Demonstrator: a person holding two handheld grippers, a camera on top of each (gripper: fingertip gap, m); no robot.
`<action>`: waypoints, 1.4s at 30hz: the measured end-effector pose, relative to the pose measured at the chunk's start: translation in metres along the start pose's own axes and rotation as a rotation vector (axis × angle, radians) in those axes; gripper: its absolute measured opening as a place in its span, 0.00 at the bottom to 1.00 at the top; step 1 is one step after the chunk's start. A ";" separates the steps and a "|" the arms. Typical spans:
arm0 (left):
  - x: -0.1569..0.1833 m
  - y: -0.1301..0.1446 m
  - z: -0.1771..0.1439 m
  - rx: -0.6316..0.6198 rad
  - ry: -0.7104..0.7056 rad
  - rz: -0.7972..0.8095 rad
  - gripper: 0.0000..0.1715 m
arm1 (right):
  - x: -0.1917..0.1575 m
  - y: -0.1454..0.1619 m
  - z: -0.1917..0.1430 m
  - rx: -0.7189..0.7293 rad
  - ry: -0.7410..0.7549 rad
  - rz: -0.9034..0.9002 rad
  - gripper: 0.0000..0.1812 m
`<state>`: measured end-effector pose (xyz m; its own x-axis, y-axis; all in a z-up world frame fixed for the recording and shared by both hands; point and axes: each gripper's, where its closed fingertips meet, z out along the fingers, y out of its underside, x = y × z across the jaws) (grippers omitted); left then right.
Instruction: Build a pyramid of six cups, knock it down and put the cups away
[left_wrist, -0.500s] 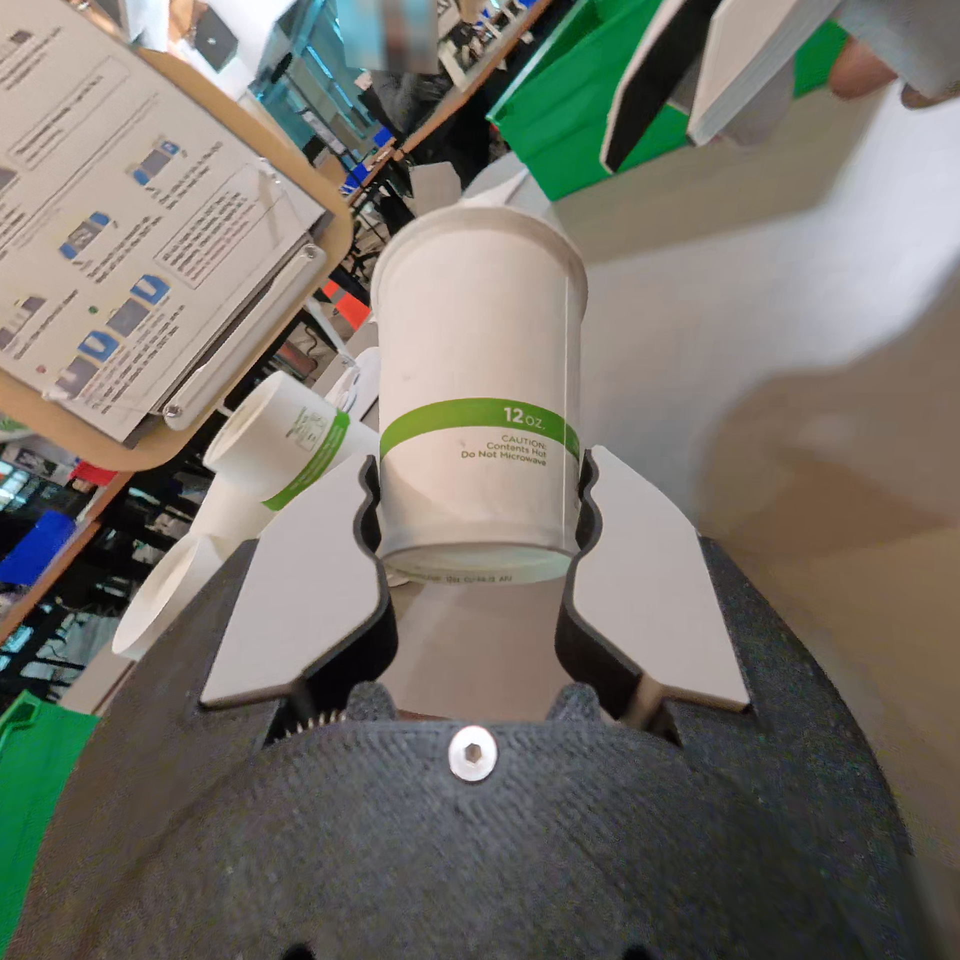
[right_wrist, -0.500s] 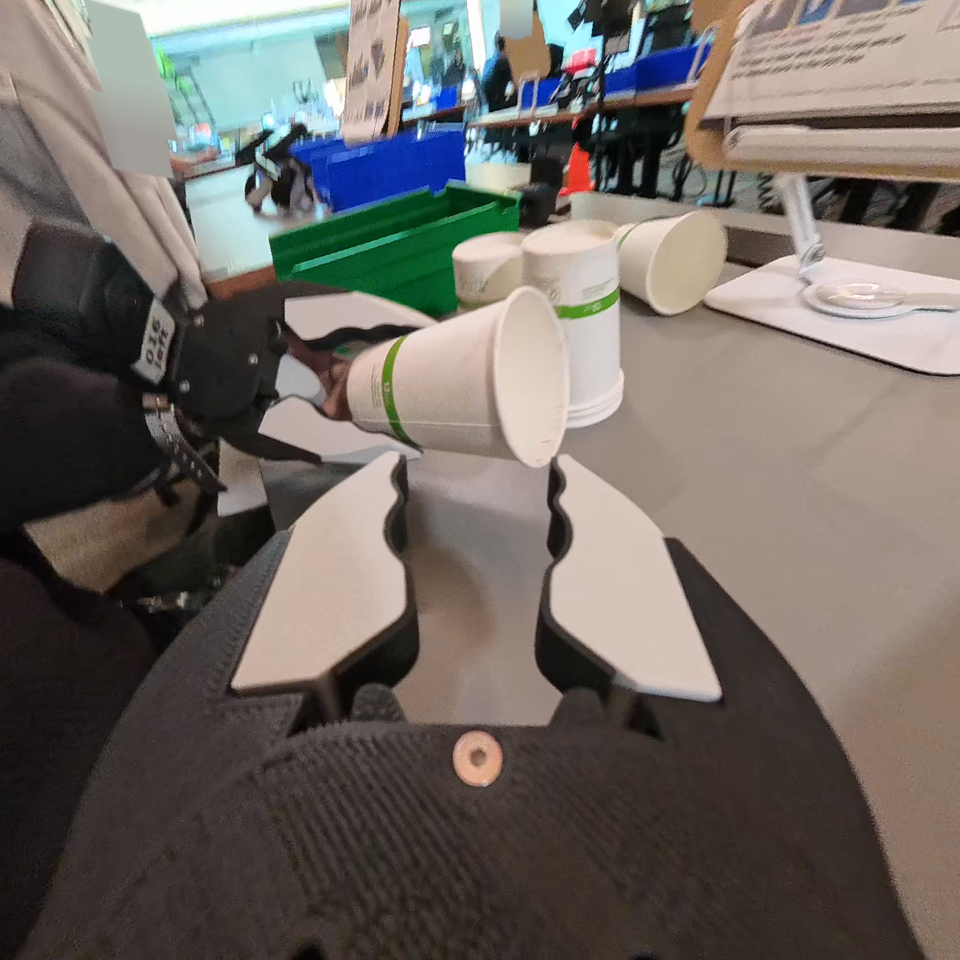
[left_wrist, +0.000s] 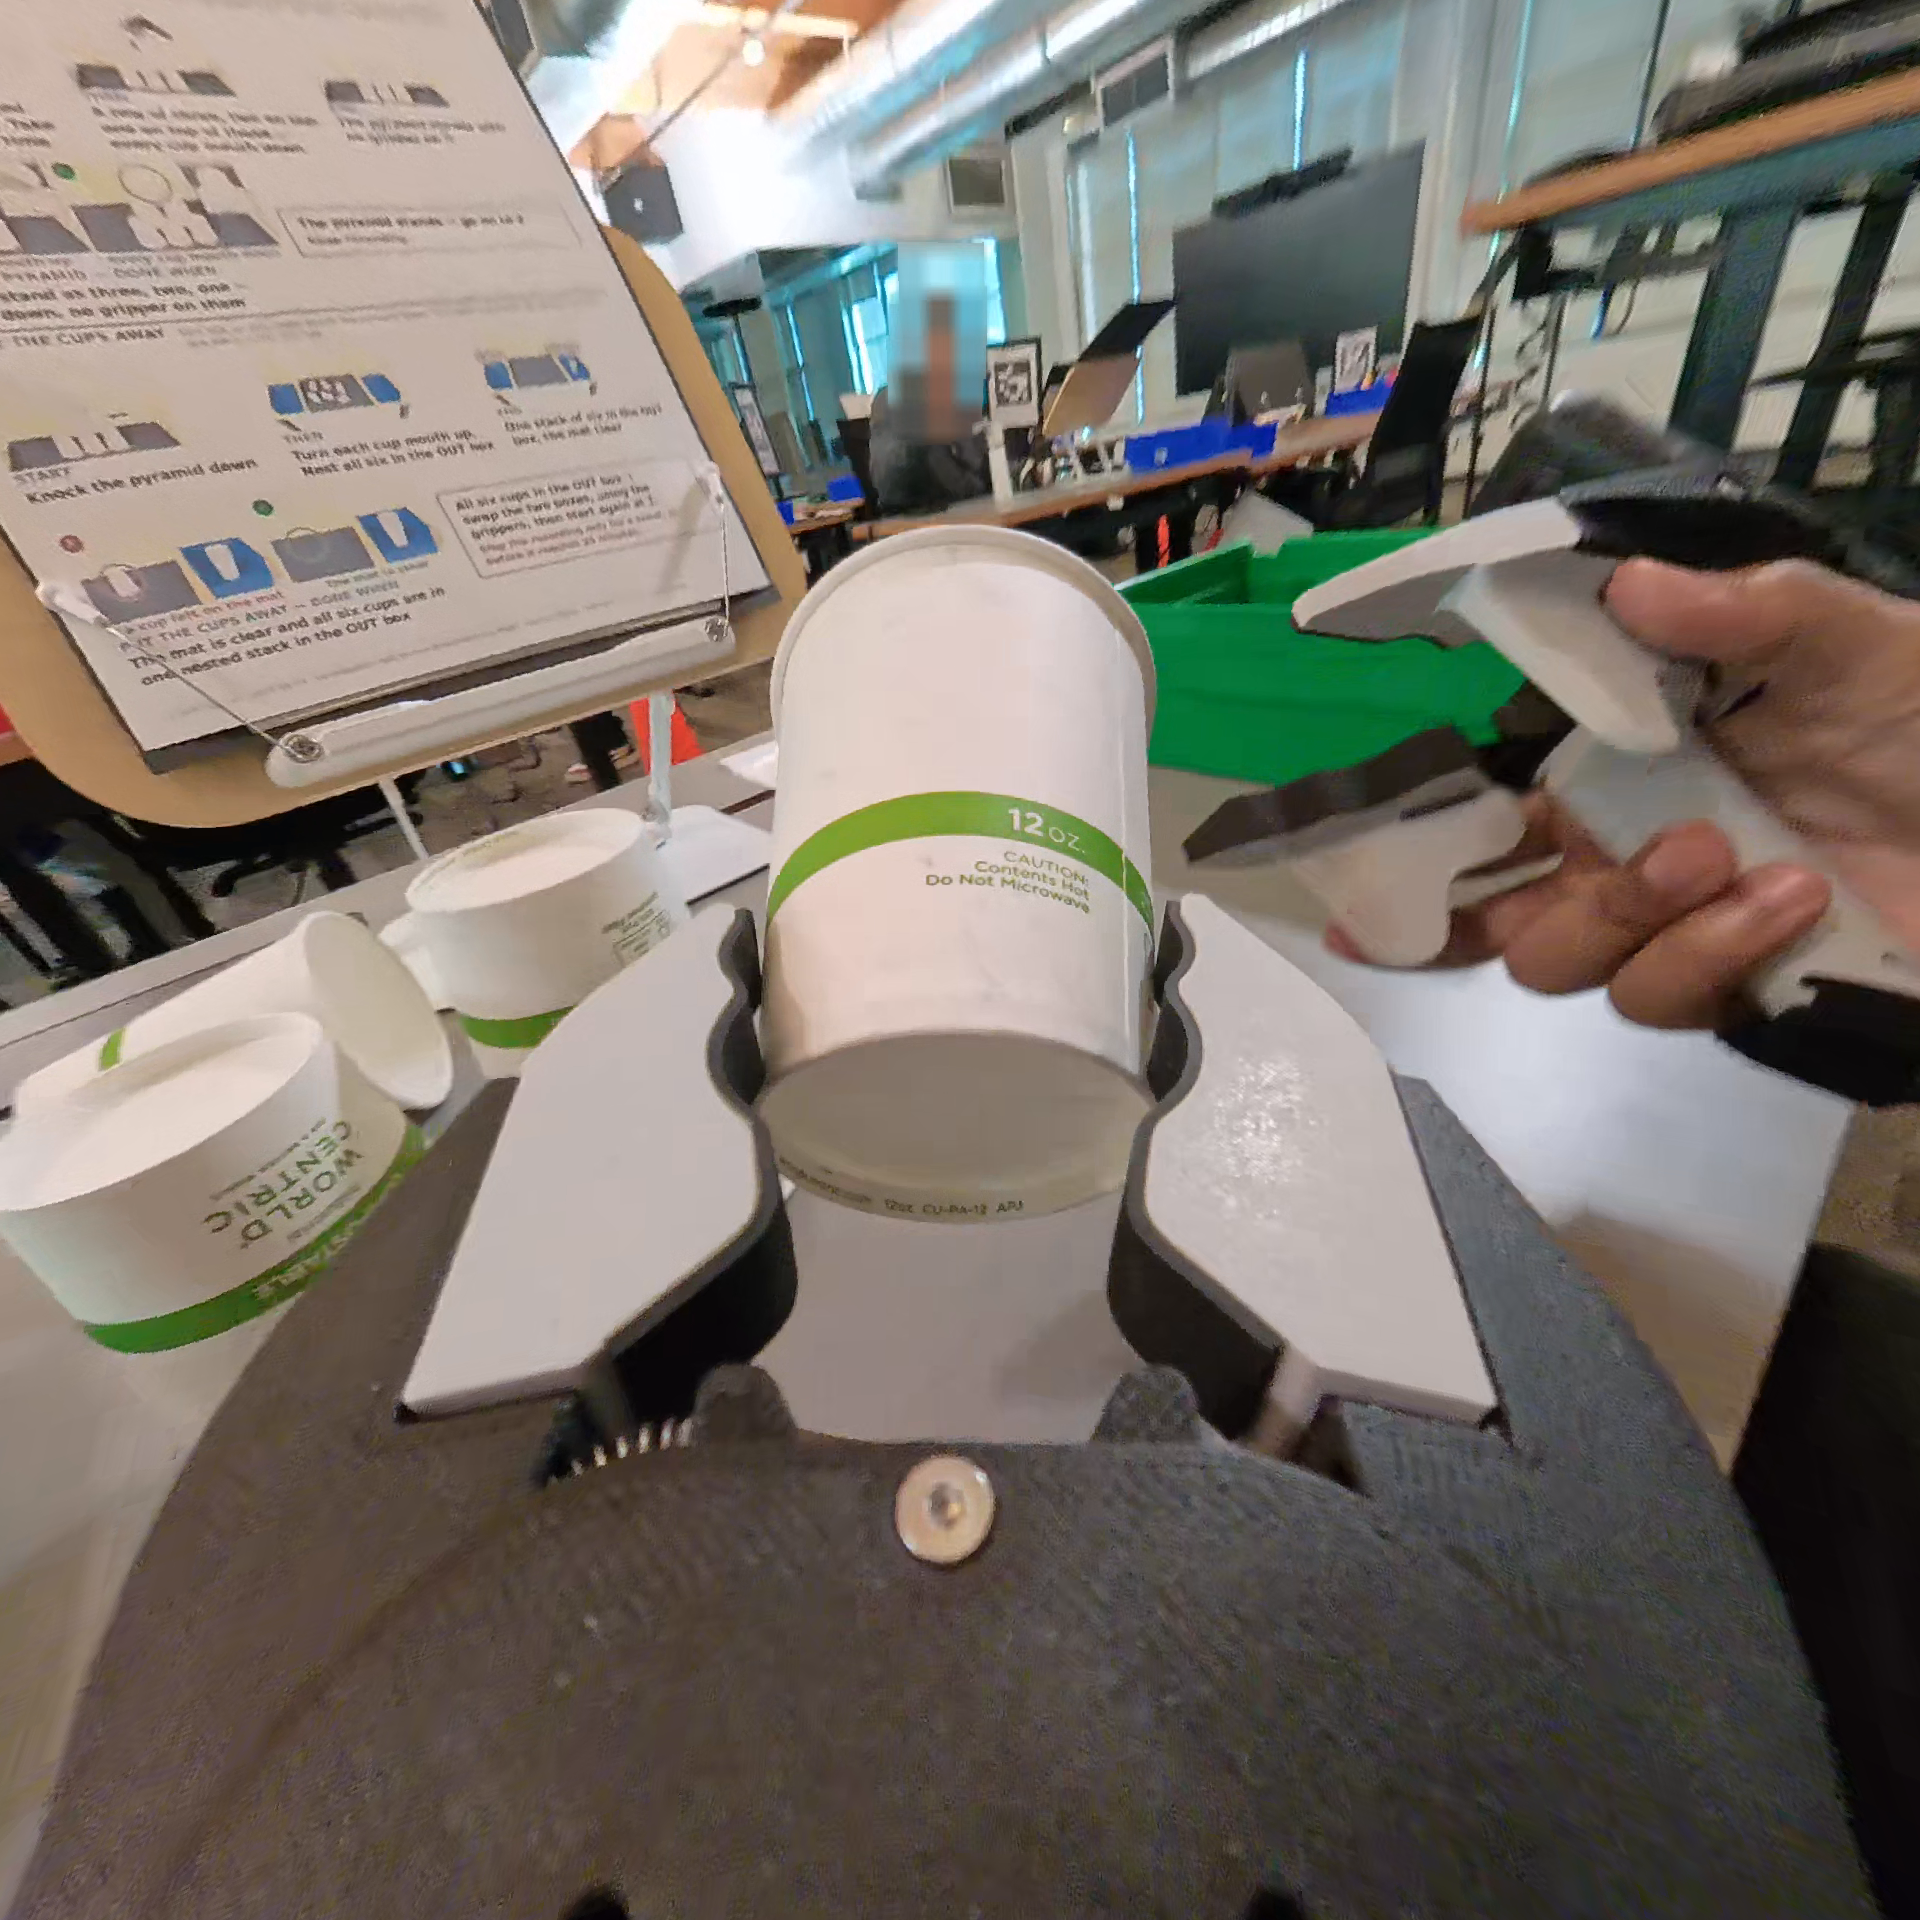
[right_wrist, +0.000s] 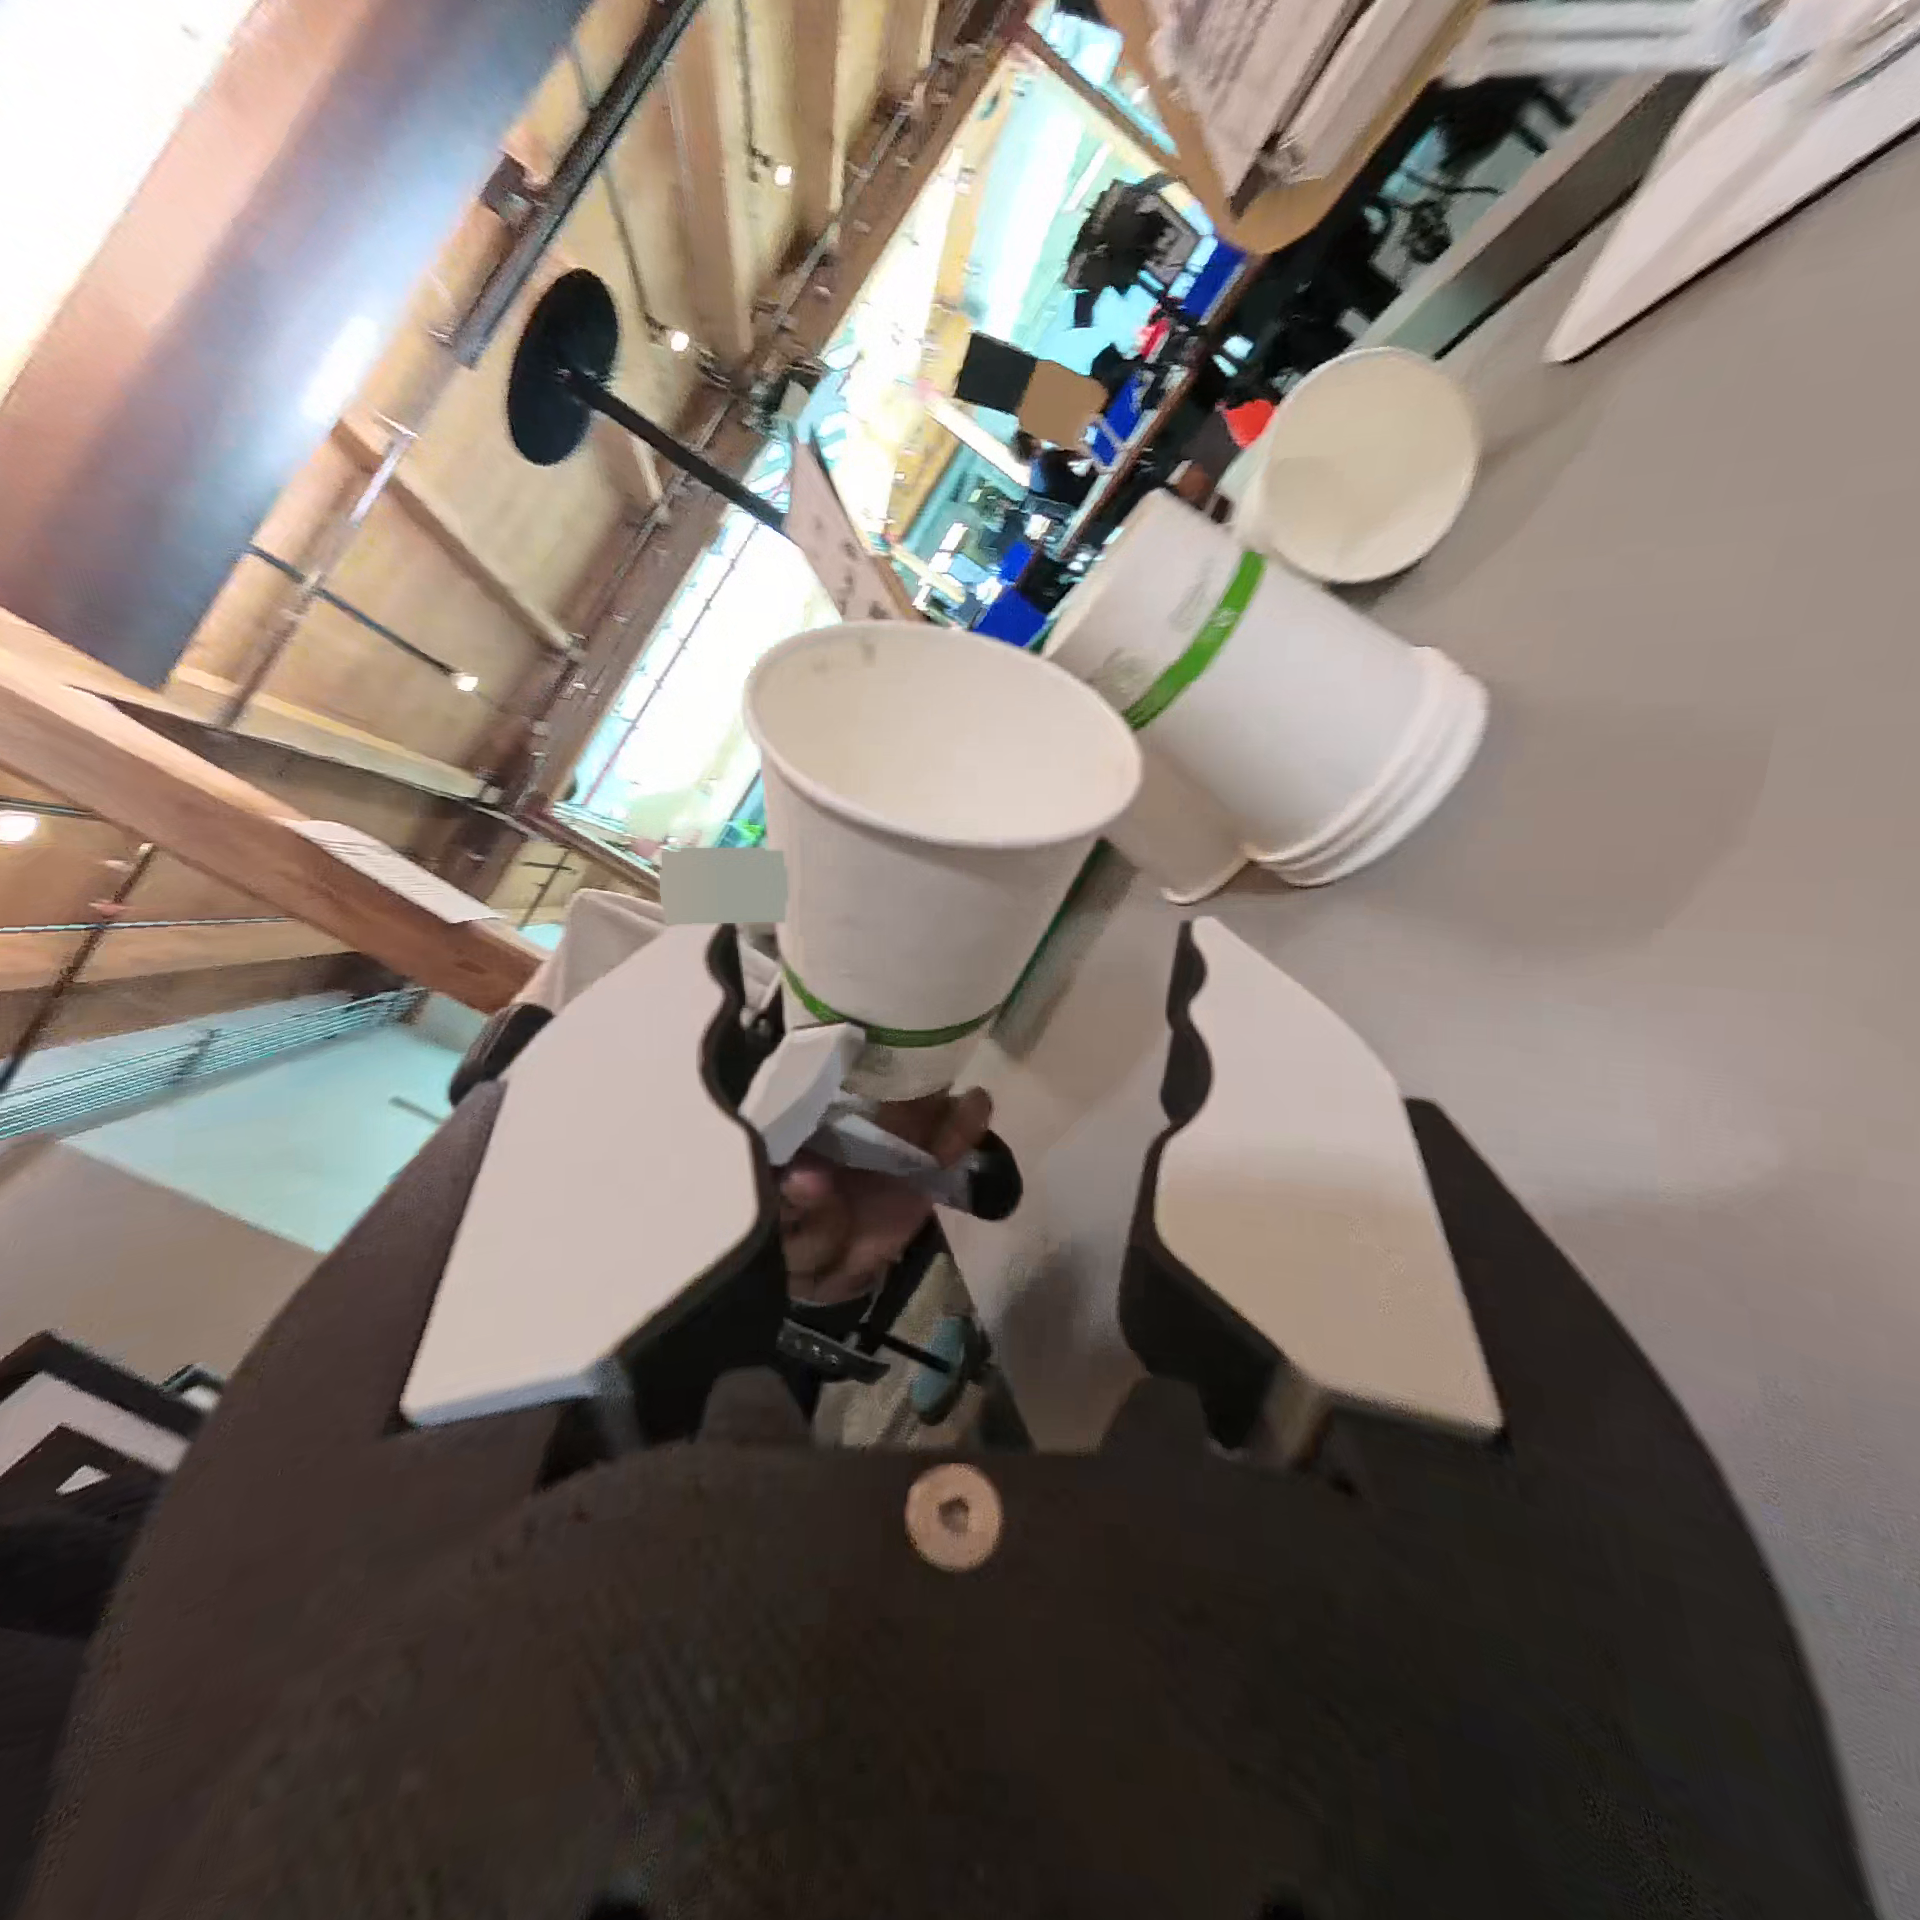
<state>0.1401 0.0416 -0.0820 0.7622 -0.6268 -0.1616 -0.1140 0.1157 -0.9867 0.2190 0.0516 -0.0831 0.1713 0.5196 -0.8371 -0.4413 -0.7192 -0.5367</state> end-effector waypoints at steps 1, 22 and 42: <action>0.003 -0.003 0.000 0.016 0.007 -0.019 0.43 | -0.005 0.004 0.004 0.000 -0.021 0.002 0.45; 0.059 0.010 0.004 -0.033 0.206 0.003 0.37 | -0.064 -0.058 -0.032 0.188 0.052 -0.517 0.48; 0.025 0.012 0.007 -0.028 0.133 -0.280 0.33 | 0.194 -0.257 -0.240 0.130 1.270 -0.685 0.49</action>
<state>0.1624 0.0330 -0.0975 0.6764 -0.7272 0.1172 0.0691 -0.0957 -0.9930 0.5771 0.2263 -0.1330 0.9979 -0.0642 0.0109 -0.0171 -0.4201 -0.9073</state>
